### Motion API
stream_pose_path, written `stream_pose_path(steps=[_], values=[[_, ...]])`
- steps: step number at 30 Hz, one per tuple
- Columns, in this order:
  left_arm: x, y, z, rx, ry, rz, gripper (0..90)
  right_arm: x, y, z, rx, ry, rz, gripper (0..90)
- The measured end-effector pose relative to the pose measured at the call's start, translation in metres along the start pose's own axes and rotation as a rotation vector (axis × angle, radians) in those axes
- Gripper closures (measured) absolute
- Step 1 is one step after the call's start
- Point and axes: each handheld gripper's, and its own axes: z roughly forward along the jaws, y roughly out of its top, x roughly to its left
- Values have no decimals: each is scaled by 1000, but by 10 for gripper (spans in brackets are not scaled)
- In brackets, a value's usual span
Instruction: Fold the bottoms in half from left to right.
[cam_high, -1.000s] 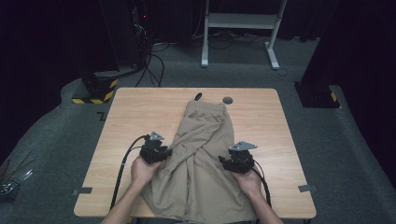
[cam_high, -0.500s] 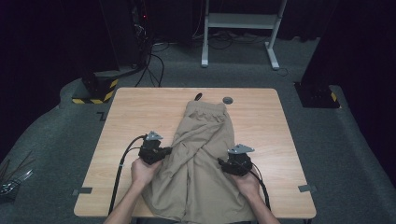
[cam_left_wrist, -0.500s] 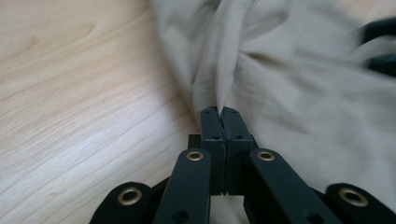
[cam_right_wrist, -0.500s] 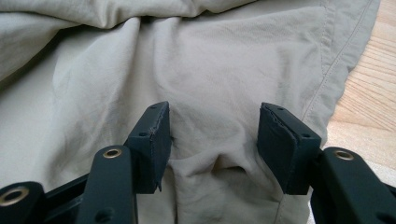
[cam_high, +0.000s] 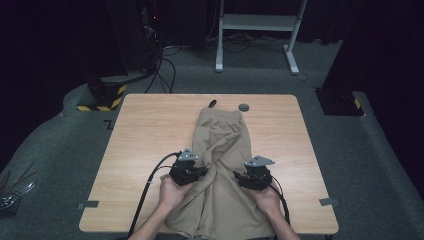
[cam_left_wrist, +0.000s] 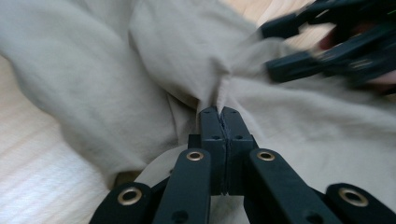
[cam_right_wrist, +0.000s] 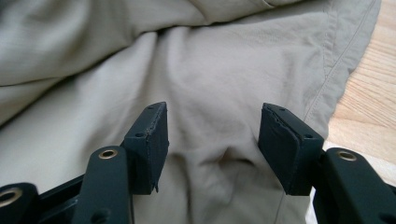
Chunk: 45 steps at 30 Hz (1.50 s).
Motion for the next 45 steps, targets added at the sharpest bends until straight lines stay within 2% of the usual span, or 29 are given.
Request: stream_pose_path(steps=[4, 10, 12, 13, 14, 16, 17, 18, 21, 24, 25, 26, 27, 28, 29, 30, 31, 32, 36, 39, 41, 42, 45], values=[[5, -3, 13, 30, 31, -15, 895, 4, -8, -13, 10, 17, -13, 420], [13, -1, 23, 49, 60, -13, 896, 8, -15, -11, 47, 11, -33, 420], [24, 2, 26, 44, 79, -17, 896, 10, -12, -2, 52, 2, -36, 419], [24, 2, 26, 44, 79, -17, 896, 10, -12, -2, 52, 2, -36, 419], [35, 6, 26, 42, 95, -35, 896, 10, -5, 6, 55, -2, -36, 420], [45, 10, 27, 45, 117, -52, 896, 9, 3, 15, 49, -3, -38, 420], [45, 10, 27, 45, 117, -52, 896, 9, 3, 15, 49, -3, -38, 420], [55, 13, 26, 54, 136, -64, 896, 9, 11, 24, 47, -7, -36, 419], [62, 17, 24, 54, 145, -84, 896, 9, 16, 31, 41, -9, -31, 418], [57, 21, 12, 17, 137, -67, 897, 10, 20, 37, 25, -15, -22, 416], [51, 22, 7, -1, 128, -53, 897, 10, 20, 37, 25, -15, -22, 416], [38, 26, -4, -30, 110, -11, 897, 10, 19, 37, 21, -15, -23, 416], [31, 27, -8, -44, 98, 7, 897, 10, 19, 37, 21, -15, -23, 415], [25, 29, -12, -57, 81, 14, 897, 10, 19, 37, 22, -14, -25, 415], [25, 29, -12, -57, 81, 14, 897, 10, 19, 37, 22, -14, -25, 415], [15, 31, -15, -74, 42, 19, 897, 10, 19, 37, 21, -14, -24, 415], [15, 31, -15, -74, 42, 19, 896, 10, 19, 37, 21, -14, -24, 415], [8, 33, -14, -77, 21, 26, 896, 10, 19, 37, 21, -15, -23, 415], [-15, 40, -5, -64, -33, 73, 896, 10, 19, 37, 21, -15, -23, 415], [-26, 41, 8, -33, -39, 105, 895, 10, 19, 38, 20, -14, -26, 415], [-24, 38, 18, -10, -45, 85, 893, 9, 19, 37, 21, -13, -27, 414], [-23, 36, 23, 2, -26, 85, 892, 9, 19, 36, 28, -10, -23, 413], [-17, 28, 35, 28, -17, 52, 891, 9, 17, 33, 29, -9, -17, 414]])
